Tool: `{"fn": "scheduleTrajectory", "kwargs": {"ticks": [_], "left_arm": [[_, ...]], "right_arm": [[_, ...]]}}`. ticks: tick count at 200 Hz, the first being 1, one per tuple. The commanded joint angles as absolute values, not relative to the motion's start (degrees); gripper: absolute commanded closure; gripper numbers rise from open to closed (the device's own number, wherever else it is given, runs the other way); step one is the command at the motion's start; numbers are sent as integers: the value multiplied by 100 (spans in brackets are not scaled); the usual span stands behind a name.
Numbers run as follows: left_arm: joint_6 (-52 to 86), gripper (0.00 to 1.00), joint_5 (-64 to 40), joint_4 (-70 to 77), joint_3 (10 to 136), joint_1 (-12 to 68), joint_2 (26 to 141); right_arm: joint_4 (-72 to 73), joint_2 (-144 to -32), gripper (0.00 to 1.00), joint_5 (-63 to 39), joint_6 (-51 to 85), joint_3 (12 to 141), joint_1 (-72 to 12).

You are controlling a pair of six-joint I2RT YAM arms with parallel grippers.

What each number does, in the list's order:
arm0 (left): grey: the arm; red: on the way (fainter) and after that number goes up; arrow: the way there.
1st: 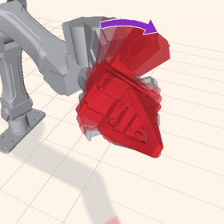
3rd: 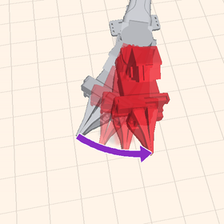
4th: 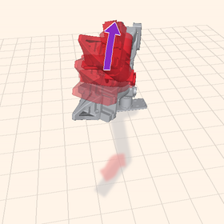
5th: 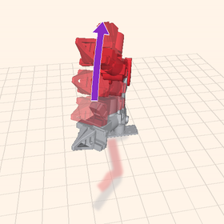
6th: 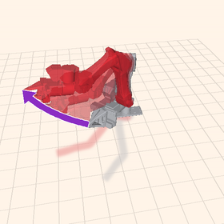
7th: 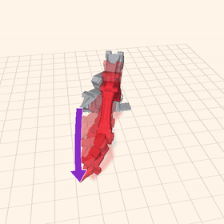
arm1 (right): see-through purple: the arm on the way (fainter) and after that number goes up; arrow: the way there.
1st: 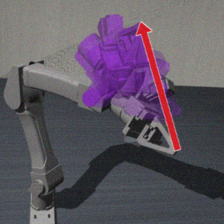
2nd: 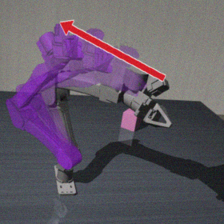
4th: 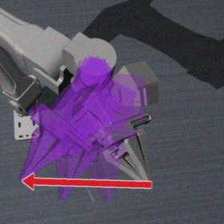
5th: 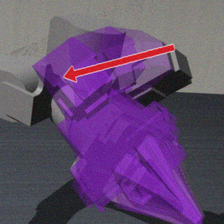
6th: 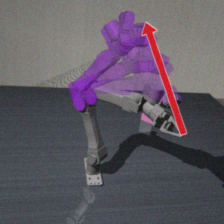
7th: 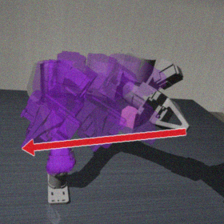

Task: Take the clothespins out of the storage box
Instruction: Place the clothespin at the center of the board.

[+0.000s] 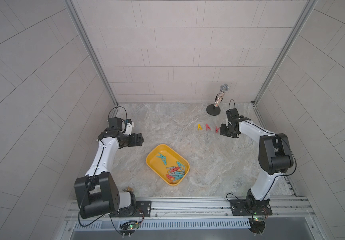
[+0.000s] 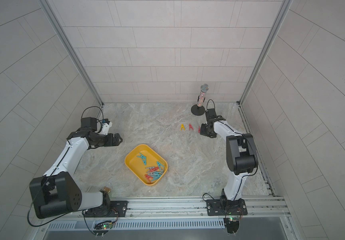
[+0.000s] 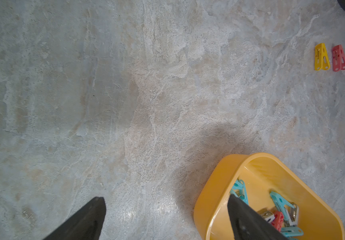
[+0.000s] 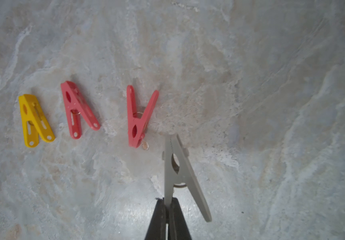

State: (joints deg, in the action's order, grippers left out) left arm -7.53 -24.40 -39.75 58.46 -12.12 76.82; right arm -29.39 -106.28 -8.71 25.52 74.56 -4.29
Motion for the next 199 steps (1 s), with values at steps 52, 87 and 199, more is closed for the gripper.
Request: {"fn": "scheduleTrajectory", "kwargs": {"ticks": [52, 87, 199], "left_arm": [[-789, 0, -2479, -4069, 5863, -1248, 7576], [-791, 0, -2470, -4071, 5862, -1241, 7568], [-791, 0, -2463, -4077, 5860, -1248, 7570]], "right_arm": [[-3413, -11602, 100, -623, 2329, 8343, -274], [-3468, -11912, 100, -622, 2313, 8614, -177], [-3661, -12256, 92, -726, 2257, 9084, -87]]}}
